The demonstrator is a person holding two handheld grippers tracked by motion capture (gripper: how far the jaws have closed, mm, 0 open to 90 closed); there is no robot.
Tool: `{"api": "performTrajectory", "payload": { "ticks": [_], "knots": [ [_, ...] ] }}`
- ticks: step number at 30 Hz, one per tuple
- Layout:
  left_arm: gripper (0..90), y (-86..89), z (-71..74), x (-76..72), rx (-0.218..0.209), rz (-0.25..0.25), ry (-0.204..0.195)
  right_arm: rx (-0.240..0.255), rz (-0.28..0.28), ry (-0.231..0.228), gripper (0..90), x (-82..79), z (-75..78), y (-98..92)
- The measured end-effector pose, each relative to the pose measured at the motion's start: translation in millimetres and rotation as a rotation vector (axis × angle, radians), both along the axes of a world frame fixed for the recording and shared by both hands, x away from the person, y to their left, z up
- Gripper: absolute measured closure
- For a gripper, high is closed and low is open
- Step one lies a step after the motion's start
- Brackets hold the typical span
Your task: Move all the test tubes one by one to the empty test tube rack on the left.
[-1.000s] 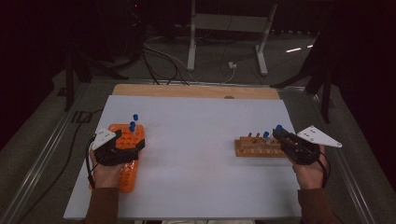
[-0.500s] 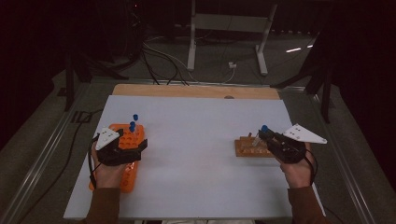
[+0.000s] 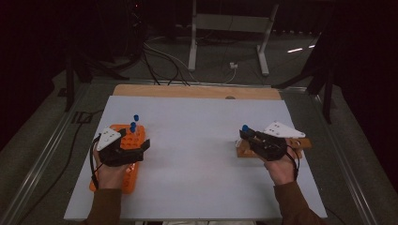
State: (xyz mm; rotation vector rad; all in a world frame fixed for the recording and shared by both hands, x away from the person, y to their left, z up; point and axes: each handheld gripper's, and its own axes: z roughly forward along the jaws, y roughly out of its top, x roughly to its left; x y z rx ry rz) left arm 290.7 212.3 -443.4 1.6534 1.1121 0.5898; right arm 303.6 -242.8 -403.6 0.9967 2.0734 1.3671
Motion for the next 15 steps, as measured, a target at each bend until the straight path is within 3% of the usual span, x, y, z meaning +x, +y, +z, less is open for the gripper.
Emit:
{"api": "performTrajectory", "payload": {
  "ticks": [15],
  "knots": [
    [0.7,-16.3,2.8,-0.2,0.001,-0.047,-0.011,-0.019,0.098,-0.001,76.8,5.1,1.5,48.3]
  ]
}}
